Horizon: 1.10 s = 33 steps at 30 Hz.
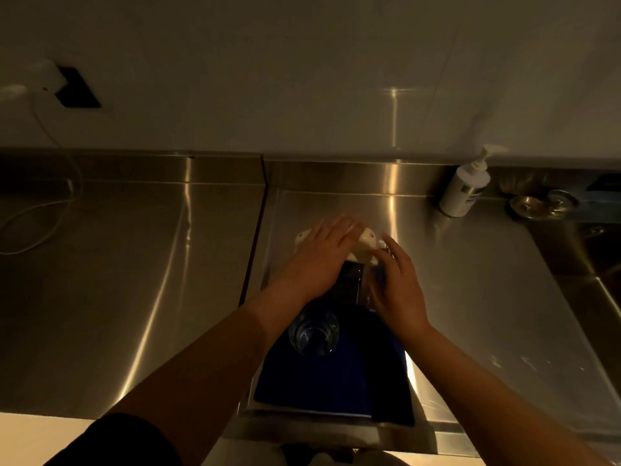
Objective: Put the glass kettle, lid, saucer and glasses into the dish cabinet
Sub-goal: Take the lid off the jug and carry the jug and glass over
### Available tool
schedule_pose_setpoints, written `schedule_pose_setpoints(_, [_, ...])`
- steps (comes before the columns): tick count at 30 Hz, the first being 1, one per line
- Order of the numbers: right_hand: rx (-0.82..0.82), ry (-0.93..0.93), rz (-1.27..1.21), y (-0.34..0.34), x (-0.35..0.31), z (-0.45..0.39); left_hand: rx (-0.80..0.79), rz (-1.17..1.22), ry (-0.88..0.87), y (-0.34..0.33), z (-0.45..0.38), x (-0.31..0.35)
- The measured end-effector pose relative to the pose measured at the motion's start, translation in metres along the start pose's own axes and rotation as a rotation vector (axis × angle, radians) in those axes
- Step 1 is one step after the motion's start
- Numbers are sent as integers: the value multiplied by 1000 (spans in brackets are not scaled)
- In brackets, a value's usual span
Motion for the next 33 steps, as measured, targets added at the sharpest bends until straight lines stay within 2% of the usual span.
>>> schedule_pose_setpoints(2, [-9, -179, -50, 1, 2, 17, -16, -69, -64, -2, -9, 6])
schedule_pose_setpoints(5, [-81, -298, -150, -3, -2, 35, -67, -185, -127, -4, -19, 14])
schedule_pose_setpoints(9, [-141, -227, -166, -9, -11, 35, -76, -228, -139, -3, -25, 18])
schedule_pose_setpoints(14, [-117, -165, -147, -10, -14, 32, -61, -185, -161, 7, -31, 15])
schedule_pose_setpoints(19, [-88, 16, -36, 4, -12, 8, 19, -97, -8, 17, -27, 3])
schedule_pose_setpoints(23, [-140, 184, 37, 8, -15, -12, 21, -98, 60, 19, -20, -3])
schedule_pose_setpoints(27, [-151, 255, -39, -2, -29, -17, 24, -127, 133, 16, -11, -15])
schedule_pose_setpoints(30, [-150, 176, -100, -12, -39, -16, 6, -134, 230, 13, -4, -24])
schedule_pose_setpoints(33, [-157, -69, -202, -18, -39, -11, 7, -165, 267, 14, 1, -30])
Point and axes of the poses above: each hand's wrist, its own z-axis away from the middle knuckle, its own y-axis out of the back of the hand, x = y × z, the point moved 1 cm from there along -z, towards the middle knuckle, and after that the axes turned 1 degree about z, right-handed, at the moved point
